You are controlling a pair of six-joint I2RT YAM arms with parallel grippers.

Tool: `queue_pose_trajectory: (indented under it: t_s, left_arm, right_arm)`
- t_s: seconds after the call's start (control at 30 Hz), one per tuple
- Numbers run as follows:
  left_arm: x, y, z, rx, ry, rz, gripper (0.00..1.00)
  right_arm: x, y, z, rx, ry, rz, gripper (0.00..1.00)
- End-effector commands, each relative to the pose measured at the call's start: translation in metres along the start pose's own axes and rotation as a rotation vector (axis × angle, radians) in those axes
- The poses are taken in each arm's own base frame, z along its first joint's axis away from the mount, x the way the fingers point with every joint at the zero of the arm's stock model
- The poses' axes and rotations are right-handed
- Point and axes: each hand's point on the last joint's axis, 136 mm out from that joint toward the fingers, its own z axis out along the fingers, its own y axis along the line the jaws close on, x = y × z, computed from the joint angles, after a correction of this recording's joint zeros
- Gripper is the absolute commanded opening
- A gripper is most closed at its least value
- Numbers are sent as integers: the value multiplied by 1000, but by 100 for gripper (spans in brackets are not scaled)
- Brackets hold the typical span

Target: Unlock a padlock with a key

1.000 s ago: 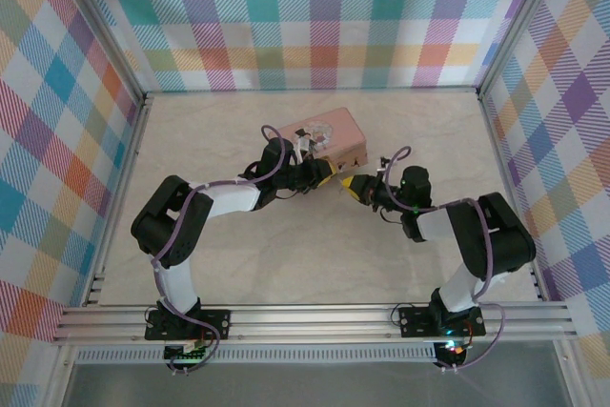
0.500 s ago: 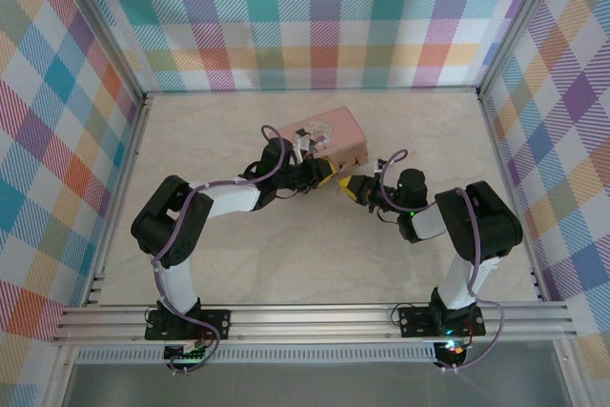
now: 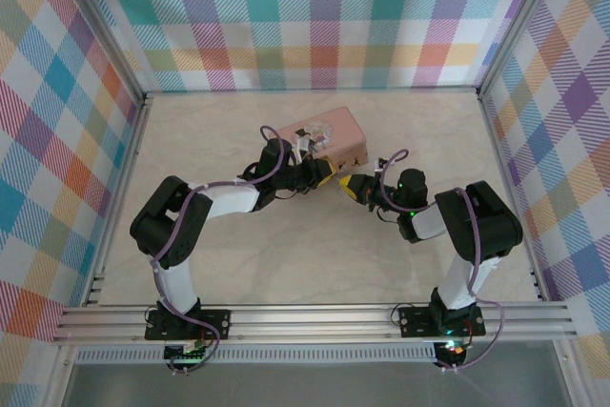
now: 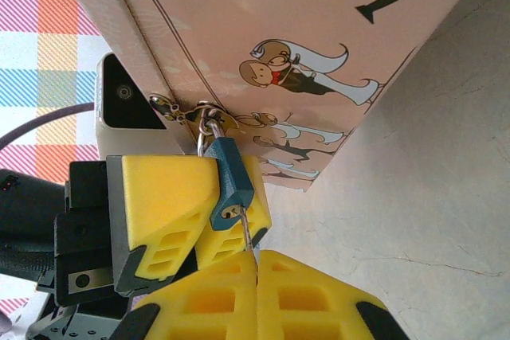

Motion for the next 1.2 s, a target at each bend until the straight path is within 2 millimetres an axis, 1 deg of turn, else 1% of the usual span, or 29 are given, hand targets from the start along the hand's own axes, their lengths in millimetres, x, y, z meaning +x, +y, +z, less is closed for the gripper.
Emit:
queue_pose_trajectory:
  t_s: [0.0,0.4,1.17]
  left_arm:
    - [-1,-34,-11,104,-3,32,15]
    - [0,-32,-10,106,-2,28,15]
    - [-1,-31,-9,108,-5,22,15]
  right_arm:
    - [-4,20,1,-53,-16,-61,0]
    - [-1,27,2,-75,-6,-75,0]
    - [2,30,0,-87,-7,-82,0]
